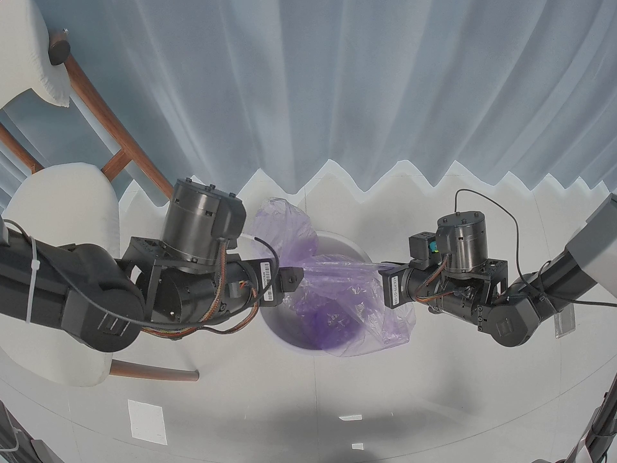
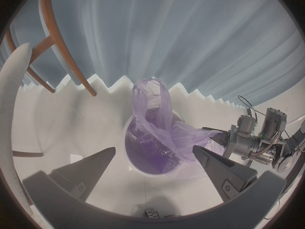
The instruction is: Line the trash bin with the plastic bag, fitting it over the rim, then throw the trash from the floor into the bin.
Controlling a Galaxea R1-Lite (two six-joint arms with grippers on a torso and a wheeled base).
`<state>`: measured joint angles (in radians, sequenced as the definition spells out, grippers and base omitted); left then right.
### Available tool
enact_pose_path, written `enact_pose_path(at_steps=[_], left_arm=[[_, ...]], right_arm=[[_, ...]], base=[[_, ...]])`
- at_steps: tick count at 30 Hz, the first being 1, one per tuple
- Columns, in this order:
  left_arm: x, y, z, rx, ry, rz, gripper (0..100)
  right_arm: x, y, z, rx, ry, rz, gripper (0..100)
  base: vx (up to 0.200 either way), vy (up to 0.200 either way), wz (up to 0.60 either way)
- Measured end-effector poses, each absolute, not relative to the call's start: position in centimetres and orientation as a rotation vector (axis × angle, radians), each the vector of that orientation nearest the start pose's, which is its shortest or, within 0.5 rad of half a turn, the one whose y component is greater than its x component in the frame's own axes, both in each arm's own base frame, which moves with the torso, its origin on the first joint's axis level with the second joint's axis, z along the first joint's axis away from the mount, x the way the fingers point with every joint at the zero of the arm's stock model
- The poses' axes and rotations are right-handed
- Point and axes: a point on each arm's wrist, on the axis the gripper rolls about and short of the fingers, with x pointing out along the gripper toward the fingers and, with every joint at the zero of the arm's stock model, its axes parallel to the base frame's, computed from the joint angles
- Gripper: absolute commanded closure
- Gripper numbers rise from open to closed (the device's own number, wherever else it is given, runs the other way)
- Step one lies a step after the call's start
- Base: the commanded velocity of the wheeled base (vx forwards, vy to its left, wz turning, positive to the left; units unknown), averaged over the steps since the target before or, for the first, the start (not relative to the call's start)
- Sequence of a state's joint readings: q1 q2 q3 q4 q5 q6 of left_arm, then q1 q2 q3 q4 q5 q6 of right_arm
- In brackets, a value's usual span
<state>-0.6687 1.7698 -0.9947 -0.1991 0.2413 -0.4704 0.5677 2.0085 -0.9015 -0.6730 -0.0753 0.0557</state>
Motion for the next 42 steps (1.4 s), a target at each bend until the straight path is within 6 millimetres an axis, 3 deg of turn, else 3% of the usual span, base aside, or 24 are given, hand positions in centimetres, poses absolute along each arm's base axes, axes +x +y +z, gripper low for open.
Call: enact_pose_path(at_steps=[11, 12, 25, 36, 42], left_arm=[[26.8, -20.4, 16.5, -0.192, 0.607, -0.271, 0], [26.8, -20.5, 16.4, -0.189, 0.611, -0.271, 100], [25.6, -21.3, 14.5, -0.136, 0.67, -0.294, 100], [28.1, -20.6, 14.0, -0.131, 0.659, -0.245, 100], [27.3, -20.0, 12.4, -0.094, 0.713, -0.228, 100]], right_arm=[[30.9, 19.6, 10.9, -0.08, 0.421, 0.473, 100], [30.9, 19.6, 10.9, -0.079, 0.42, 0.473, 100], [31.3, 19.7, 11.4, -0.065, 0.386, 0.473, 100], [31.3, 19.9, 12.0, -0.055, 0.357, 0.478, 100], [32.1, 19.4, 12.4, -0.046, 0.342, 0.462, 100]], base=[[0.0, 0.0, 0.0], [0.0, 0.0, 0.0], [0.0, 0.0, 0.0], [0.0, 0.0, 0.0], [0.0, 0.0, 0.0]])
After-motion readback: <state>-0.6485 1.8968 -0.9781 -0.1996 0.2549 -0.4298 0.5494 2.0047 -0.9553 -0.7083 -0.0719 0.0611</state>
